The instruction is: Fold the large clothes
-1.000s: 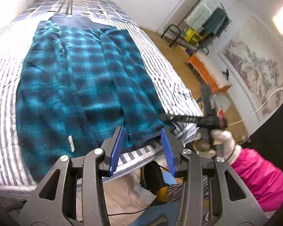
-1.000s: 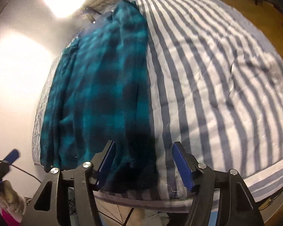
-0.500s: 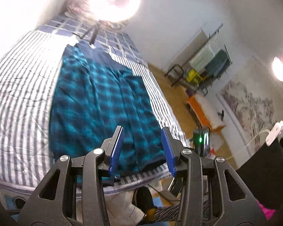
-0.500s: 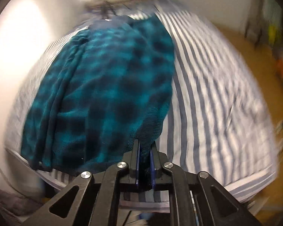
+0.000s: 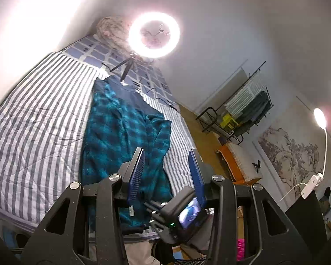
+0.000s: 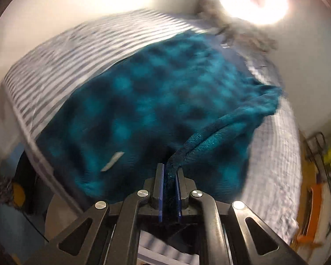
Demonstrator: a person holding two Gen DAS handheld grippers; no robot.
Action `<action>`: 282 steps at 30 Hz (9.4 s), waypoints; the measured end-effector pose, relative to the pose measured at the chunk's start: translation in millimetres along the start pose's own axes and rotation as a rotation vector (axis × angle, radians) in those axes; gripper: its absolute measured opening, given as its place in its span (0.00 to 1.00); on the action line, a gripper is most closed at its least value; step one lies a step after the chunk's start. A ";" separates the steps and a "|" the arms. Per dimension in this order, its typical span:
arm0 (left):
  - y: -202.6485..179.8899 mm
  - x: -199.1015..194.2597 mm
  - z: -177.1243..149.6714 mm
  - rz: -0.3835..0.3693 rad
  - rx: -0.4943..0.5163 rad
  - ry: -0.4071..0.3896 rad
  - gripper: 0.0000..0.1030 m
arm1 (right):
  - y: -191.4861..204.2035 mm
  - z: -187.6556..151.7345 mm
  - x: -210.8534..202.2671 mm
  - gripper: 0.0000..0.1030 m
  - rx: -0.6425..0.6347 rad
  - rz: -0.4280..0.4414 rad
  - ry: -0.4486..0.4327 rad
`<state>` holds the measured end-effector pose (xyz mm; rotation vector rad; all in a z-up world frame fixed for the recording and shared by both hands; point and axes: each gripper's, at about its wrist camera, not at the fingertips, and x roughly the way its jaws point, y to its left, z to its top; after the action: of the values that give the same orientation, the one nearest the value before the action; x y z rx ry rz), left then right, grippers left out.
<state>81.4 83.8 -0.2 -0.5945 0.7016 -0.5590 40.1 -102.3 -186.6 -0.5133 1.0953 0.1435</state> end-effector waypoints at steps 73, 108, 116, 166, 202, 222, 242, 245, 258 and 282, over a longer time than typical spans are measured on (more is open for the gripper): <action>89.0 148.0 -60.3 -0.109 0.226 0.184 0.40 | -220.9 243.2 193.9 0.36 0.370 0.139 0.026; 91.9 165.7 -63.9 0.035 0.288 0.284 0.40 | -227.3 52.4 66.5 0.18 0.533 0.437 -0.087; 13.3 186.3 -63.7 -0.055 0.331 0.501 0.40 | -221.3 -6.9 40.2 0.42 0.590 0.320 -0.042; 124.2 104.5 -95.0 0.210 -0.149 0.450 0.53 | -122.3 -99.3 -76.0 0.65 0.581 0.318 -0.182; 122.6 118.5 -154.1 0.173 -0.234 0.452 0.13 | -116.1 -138.7 34.8 0.19 0.773 0.628 -0.049; 76.4 97.9 -50.4 0.095 -0.295 0.228 0.09 | -173.3 -94.8 -39.7 0.13 0.858 0.679 -0.264; 178.9 304.0 38.0 0.226 -0.334 0.319 0.11 | -265.7 79.6 145.9 0.13 0.829 0.522 -0.084; 183.9 305.3 38.2 0.200 -0.342 0.343 0.14 | -266.5 81.3 167.4 0.13 0.842 0.545 -0.069; 136.2 168.6 43.1 0.274 -0.113 0.256 0.51 | -246.6 39.7 63.4 0.72 0.693 0.431 -0.174; -94.4 -186.9 67.4 0.229 0.246 -0.050 0.51 | -154.7 -16.1 -356.4 0.70 0.524 0.491 -0.597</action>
<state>-13.8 159.5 183.2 -0.2923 0.6320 -0.4075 -82.0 -196.1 170.6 0.2724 0.6105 0.3971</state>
